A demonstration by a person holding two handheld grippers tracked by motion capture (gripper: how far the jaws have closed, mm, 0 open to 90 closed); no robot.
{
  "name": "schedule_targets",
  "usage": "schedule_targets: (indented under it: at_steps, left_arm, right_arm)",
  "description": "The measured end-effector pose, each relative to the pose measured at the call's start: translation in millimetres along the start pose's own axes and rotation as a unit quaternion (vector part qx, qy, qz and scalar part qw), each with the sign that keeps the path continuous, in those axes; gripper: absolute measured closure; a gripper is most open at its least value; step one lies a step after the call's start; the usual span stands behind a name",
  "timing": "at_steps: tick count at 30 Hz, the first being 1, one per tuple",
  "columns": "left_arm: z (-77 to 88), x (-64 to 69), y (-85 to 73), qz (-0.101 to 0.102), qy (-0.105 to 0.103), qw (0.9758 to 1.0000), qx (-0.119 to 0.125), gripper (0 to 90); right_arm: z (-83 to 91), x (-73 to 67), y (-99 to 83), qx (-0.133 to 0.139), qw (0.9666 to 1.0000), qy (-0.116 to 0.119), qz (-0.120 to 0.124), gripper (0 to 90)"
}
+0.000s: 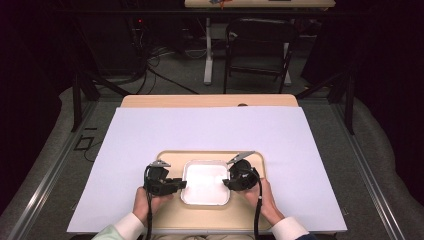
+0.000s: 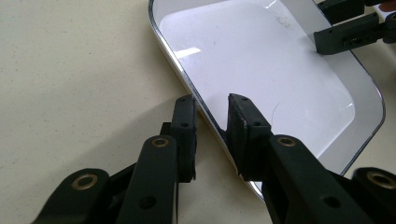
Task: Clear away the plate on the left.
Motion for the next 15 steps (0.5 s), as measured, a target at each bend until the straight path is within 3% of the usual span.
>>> schedule_targets:
  at_steps: [15]
  left_arm:
    - [0.7, 0.4, -0.4, -0.005, 0.001, 1.0, 0.005, 70.5]
  right_arm:
    - [0.3, -0.7, -0.2, 0.0, 0.9999, -0.001, 0.012, 60.0]
Point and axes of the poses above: each handheld gripper's, and its own axes: z roughly backward along the jaws, y roughly out of its top, x roughly to its right, the point moved 6 cm from there along -z, roughly forward along the jaws, and after that the axes turned 6 degrees about z, right-handed, at the moved point
